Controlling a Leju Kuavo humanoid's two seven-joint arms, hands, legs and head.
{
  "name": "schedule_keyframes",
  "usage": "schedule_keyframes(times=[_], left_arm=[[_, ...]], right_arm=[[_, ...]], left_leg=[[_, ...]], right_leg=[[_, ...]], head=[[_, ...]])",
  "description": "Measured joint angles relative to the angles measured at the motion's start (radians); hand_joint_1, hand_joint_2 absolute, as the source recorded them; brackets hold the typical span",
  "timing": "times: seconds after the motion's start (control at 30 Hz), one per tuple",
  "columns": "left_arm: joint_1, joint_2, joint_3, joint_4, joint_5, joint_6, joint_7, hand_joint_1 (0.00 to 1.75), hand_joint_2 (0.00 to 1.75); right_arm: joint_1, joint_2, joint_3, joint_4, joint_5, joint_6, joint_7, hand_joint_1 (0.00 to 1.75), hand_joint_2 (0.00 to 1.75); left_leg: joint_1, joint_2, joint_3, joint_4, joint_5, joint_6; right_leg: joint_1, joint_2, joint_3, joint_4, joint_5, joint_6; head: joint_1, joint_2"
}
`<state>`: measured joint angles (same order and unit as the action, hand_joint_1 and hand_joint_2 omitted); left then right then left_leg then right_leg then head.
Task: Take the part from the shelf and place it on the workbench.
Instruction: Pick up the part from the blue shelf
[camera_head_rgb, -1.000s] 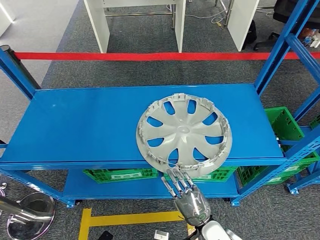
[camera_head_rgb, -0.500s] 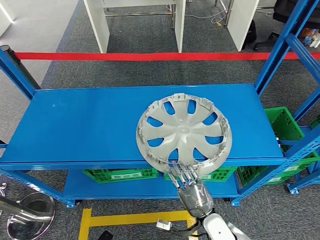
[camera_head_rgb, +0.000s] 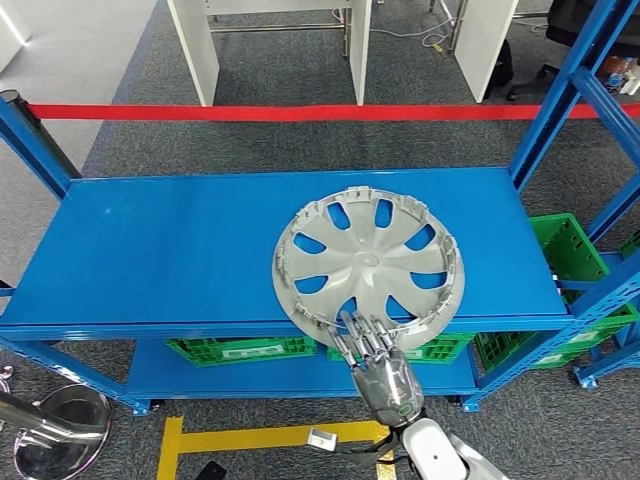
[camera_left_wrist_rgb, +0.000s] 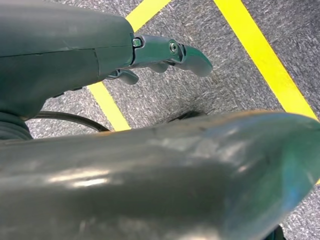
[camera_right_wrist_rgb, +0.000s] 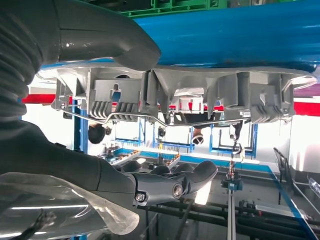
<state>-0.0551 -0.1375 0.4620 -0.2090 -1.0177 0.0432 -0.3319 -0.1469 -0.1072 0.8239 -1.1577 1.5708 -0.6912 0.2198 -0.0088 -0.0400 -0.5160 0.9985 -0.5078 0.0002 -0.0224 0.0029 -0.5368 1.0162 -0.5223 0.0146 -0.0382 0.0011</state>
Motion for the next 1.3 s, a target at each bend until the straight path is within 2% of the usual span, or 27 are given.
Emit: schedule_keyframes(times=[0.57,1.0,1.3], left_arm=[[-0.004,-0.007,0.0,0.0,-0.008,-0.006,0.006,0.0,0.0],[-0.004,-0.01,0.0,0.0,-0.008,-0.001,0.008,0.0,0.0],[-0.003,-0.009,0.0,0.0,-0.007,0.001,0.008,0.0,0.0]], right_arm=[[-0.066,0.04,0.056,0.145,-0.032,0.0,-0.026,0.0,1.75],[-0.064,0.059,0.002,0.177,-0.005,-0.002,-0.095,0.0,1.75],[-0.062,0.062,-0.001,0.111,0.0,-0.002,-0.03,0.0,1.75]], left_leg=[[0.0,0.0,0.0,0.0,0.0,0.0],[0.0,0.0,0.0,0.001,0.0,0.0],[0.0,0.0,0.0,0.001,0.0,0.0]], right_leg=[[0.0,0.0,0.0,0.0,0.0,0.0],[0.0,0.0,0.0,0.0,0.0,0.0],[0.0,0.0,0.0,0.0,0.0,0.0]], head=[[0.0,0.0],[0.0,0.0],[0.0,0.0]])
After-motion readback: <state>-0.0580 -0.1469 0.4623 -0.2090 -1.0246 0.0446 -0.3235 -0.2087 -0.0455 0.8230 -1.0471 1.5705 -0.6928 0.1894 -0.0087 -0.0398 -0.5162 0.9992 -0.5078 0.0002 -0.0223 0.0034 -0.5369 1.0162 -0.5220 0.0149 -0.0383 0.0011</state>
